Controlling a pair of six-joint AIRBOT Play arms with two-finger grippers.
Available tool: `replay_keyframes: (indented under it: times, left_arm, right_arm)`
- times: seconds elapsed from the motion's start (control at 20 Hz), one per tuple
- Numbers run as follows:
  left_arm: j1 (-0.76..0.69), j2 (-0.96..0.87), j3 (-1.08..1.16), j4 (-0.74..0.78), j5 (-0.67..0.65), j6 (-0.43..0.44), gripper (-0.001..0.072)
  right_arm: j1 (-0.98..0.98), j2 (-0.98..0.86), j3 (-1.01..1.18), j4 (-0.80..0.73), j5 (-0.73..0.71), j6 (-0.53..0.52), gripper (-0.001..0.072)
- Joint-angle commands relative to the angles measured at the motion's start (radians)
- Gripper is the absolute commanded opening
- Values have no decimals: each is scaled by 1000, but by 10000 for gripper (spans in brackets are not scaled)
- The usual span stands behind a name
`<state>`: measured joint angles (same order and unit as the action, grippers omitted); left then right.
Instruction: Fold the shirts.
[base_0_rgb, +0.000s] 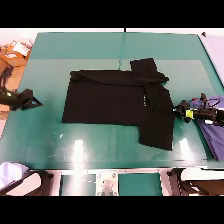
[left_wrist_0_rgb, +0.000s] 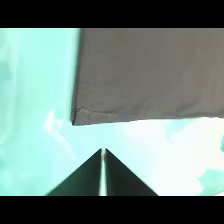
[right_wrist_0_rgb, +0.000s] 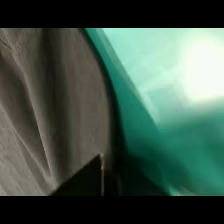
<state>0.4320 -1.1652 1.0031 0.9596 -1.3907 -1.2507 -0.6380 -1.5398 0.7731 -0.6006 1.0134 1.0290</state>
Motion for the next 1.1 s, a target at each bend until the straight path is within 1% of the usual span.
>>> replay_keyframes:
  times: [0.0,0.1,0.15,0.25,0.35,0.45,0.5,0.6,0.65,0.7,0.75,0.85,0.9,1.05]
  left_arm:
    - [33,21,-183,-76,189,2,452]
    - [33,-3,-274,-130,284,3,454]
    - [27,-27,-304,-139,301,4,454]
    - [0,-100,-343,-168,315,33,454]
    - [-58,-178,-352,-208,375,53,454]
    - [-122,-245,-352,-247,441,52,454]
    - [-147,-270,-351,-278,450,56,454]
    - [-182,-299,-351,-309,425,65,453]
    - [-193,-302,-351,-311,398,75,371]
    - [-194,-299,-348,-312,364,94,190]
    - [-189,-299,-335,-303,341,111,34]
    - [-165,-297,-283,-280,327,107,23]
    - [-151,-296,-244,-279,299,107,23]
    - [-133,-262,-93,-267,164,99,22]
  right_arm:
    - [1,-19,11,43,8,-47,22]
    - [1,-19,11,43,14,-47,22]
    - [1,-19,11,43,16,-47,22]
    - [1,-19,11,43,16,-47,22]
    - [1,-19,11,43,21,-47,22]
    - [1,-19,11,43,34,-48,22]
    - [1,-19,11,43,40,-47,22]
    - [1,-19,12,43,43,-47,22]
    - [1,-19,14,43,50,-47,22]
    - [1,-19,20,42,61,-47,22]
    - [1,-19,30,41,79,-47,21]
    - [1,-6,63,39,140,-44,21]
    - [0,12,84,30,169,-30,21]
    - [1,107,194,-58,257,88,20]
